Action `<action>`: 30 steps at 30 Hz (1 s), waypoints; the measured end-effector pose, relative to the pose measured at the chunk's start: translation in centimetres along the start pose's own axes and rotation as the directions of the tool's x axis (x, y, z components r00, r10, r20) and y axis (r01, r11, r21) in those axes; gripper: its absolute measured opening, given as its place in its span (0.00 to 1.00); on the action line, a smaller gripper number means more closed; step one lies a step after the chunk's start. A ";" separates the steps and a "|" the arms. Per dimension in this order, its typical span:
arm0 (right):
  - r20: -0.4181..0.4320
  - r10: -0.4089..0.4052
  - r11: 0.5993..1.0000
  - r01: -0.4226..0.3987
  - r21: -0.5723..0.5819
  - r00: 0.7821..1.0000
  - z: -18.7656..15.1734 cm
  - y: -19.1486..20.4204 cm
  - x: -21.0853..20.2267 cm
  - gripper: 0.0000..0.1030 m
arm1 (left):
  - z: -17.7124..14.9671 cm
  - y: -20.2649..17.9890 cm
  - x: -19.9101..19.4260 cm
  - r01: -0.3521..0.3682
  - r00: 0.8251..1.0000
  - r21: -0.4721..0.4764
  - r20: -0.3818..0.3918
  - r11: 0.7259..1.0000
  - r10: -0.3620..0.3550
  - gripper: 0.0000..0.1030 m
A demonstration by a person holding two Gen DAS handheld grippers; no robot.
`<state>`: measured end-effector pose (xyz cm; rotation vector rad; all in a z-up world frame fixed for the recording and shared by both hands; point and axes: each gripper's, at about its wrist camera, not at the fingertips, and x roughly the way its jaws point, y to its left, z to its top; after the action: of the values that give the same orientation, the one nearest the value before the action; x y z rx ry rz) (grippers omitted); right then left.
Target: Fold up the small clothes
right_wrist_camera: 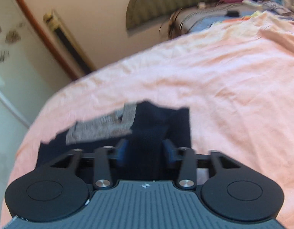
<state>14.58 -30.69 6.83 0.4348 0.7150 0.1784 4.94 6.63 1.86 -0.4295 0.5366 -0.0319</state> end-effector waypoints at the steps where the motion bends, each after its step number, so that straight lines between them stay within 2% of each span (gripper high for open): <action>1: 0.005 -0.033 0.999 0.033 -0.017 0.999 0.4 -0.4 0.2 0.57 | 1.2 0.3 -0.2 -0.012 0.999 0.000 0.031 1.000 0.012 1.00; 3: 0.001 -0.124 0.990 0.124 -0.060 0.992 0.9 -1.5 0.9 0.57 | 3.6 1.2 0.5 -0.080 0.991 0.024 0.108 0.996 0.077 1.00; 4: -0.006 -0.152 0.987 0.151 -0.063 0.988 1.0 -2.3 1.4 0.58 | 4.9 1.6 1.8 -0.119 0.988 0.049 0.105 0.992 0.113 1.00; 7: -0.050 -0.121 0.992 0.122 0.023 0.991 1.5 -4.2 3.3 0.58 | 8.0 3.4 6.9 -0.156 0.987 0.080 -0.029 0.985 0.159 0.99; 9: -0.046 -0.077 0.995 0.080 0.056 0.996 1.5 -4.5 4.2 0.57 | 9.0 4.2 9.8 -0.129 0.984 0.092 -0.110 0.987 0.139 0.98; 10: -0.052 -0.060 0.997 0.063 0.054 0.997 1.6 -4.4 4.7 0.54 | 9.1 4.2 11.2 -0.143 0.977 0.117 -0.140 0.983 0.159 0.89; 11: -0.071 -0.036 0.998 0.038 0.039 0.997 1.5 -4.1 5.4 0.37 | 8.8 4.1 12.3 -0.165 0.969 0.155 -0.160 0.974 0.190 0.67; 12: -0.098 -0.024 0.999 0.026 0.020 0.995 1.5 -3.8 6.0 0.11 | 8.5 3.5 12.7 -0.208 0.964 0.218 -0.120 0.953 0.238 0.54; 13: -0.096 -0.028 1.000 0.028 -0.002 0.995 1.5 -3.6 6.2 0.12 | 8.2 3.0 13.1 -0.222 0.960 0.274 -0.107 0.936 0.259 0.26; 14: -0.078 -0.030 0.999 0.028 -0.029 0.997 1.5 -3.4 6.1 0.11 | 8.3 2.9 13.2 -0.199 0.965 0.277 -0.111 0.940 0.237 0.05; 15: -0.062 -0.028 0.999 0.027 -0.027 0.998 1.7 -3.7 5.8 0.10 | 8.5 2.8 13.1 -0.196 0.967 0.270 -0.109 0.943 0.232 0.04; 17: -0.052 -0.019 0.999 0.020 0.036 0.998 2.0 -5.4 5.7 0.10 | 8.3 3.2 13.4 -0.237 0.959 0.284 -0.087 0.929 0.271 0.04; 19: -0.032 -0.005 0.998 0.007 0.055 0.999 1.5 -6.0 5.9 0.08 | 7.4 2.6 13.3 -0.259 0.958 0.342 -0.026 0.903 0.285 0.04; 22: -0.045 0.001 0.996 0.003 0.085 0.999 1.4 -5.7 5.6 0.11 | 7.0 1.4 12.8 -0.280 0.952 0.412 0.000 0.867 0.307 0.04; 23: -0.040 0.008 0.994 -0.003 0.105 0.999 1.4 -5.7 4.9 0.26 | 7.1 1.2 12.1 -0.279 0.952 0.418 0.001 0.865 0.306 0.05; 24: -0.033 0.012 0.993 -0.008 0.120 0.999 1.3 -5.7 3.9 0.35 | 7.0 1.1 11.1 -0.272 0.954 0.416 0.000 0.867 0.300 0.07; 25: -0.022 0.033 0.993 -0.030 0.110 0.999 1.0 -5.6 2.5 0.40 | 6.7 1.2 9.8 -0.255 0.959 0.416 -0.004 0.873 0.282 0.10; 27: -0.026 0.050 0.998 -0.049 0.043 0.998 -0.3 -5.1 -0.2 0.52 | 5.5 1.6 6.7 -0.224 0.968 0.440 -0.005 0.870 0.252 0.25; 29: -0.069 0.025 0.998 -0.029 -0.058 0.997 -2.5 -4.4 -2.5 0.52 | 3.6 2.2 3.8 -0.207 0.972 0.469 0.002 0.859 0.233 0.66; 30: -0.090 0.018 0.995 -0.027 -0.097 0.996 -3.7 -4.1 -3.3 0.52 | 2.7 2.5 2.8 -0.202 0.972 0.484 -0.003 0.851 0.233 0.70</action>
<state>9.65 -34.19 4.49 0.3430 0.7856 0.2540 8.52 9.61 1.60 0.1250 0.6136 0.0402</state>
